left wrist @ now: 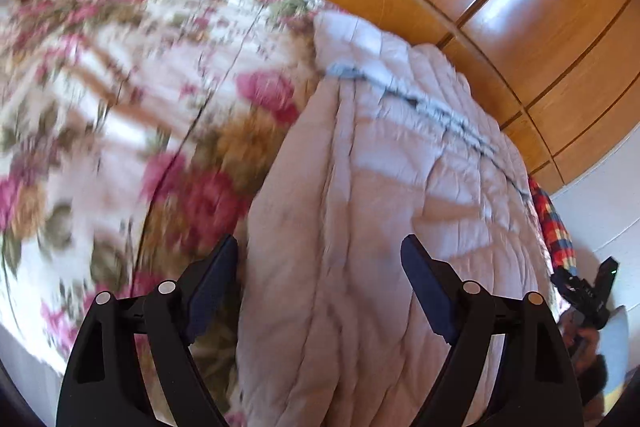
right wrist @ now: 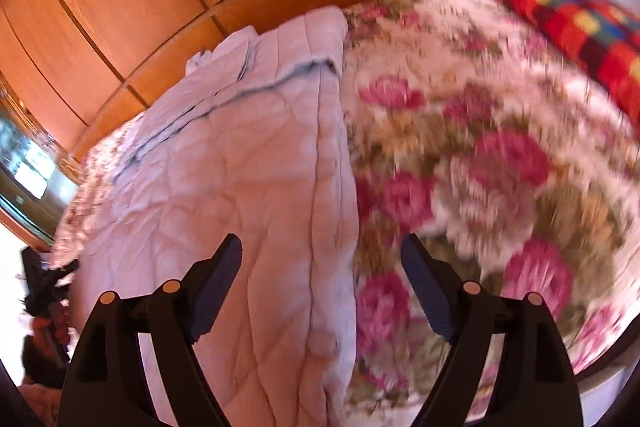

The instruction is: Fold small clothes

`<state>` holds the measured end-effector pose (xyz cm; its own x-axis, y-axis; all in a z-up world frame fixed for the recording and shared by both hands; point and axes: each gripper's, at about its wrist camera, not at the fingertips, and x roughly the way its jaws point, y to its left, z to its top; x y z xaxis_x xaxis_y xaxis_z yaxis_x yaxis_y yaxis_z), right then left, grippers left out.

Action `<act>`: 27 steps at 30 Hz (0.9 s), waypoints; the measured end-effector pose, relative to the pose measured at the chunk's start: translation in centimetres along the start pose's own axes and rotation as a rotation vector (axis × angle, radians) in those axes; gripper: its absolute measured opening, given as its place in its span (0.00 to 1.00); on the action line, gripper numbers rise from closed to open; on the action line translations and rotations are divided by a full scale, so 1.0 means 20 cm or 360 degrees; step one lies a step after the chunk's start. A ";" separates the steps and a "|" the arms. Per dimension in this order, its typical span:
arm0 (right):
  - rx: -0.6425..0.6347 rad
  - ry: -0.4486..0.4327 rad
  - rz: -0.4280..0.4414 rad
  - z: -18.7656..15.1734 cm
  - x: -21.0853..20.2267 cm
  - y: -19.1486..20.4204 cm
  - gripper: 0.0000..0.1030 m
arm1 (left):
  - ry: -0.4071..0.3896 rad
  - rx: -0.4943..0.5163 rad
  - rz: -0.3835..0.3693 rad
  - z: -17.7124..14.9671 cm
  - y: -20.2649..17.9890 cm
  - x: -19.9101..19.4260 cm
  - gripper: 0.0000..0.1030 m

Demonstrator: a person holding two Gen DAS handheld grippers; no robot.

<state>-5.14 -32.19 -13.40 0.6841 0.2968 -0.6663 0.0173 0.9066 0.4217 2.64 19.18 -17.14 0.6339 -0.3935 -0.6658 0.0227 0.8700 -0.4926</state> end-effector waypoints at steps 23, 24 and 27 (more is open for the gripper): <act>0.0234 0.0261 0.0850 -0.38 0.09 -0.06 0.46 | 0.0337 0.0068 -0.0373 -0.38 0.01 -0.05 0.61; 0.0212 0.0270 0.0846 -0.38 0.09 -0.03 0.43 | 0.0342 0.0068 -0.0384 -0.38 -0.01 -0.04 0.61; 0.0182 0.0295 0.0825 -0.40 0.10 -0.01 0.30 | 0.0360 0.0082 -0.0385 -0.38 -0.04 -0.01 0.46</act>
<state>-9.63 -29.38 -19.82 0.4845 0.7520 -0.4469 -0.2009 0.5929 0.7798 -3.40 16.20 -20.95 0.4179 -0.6415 -0.6433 0.1942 0.7548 -0.6266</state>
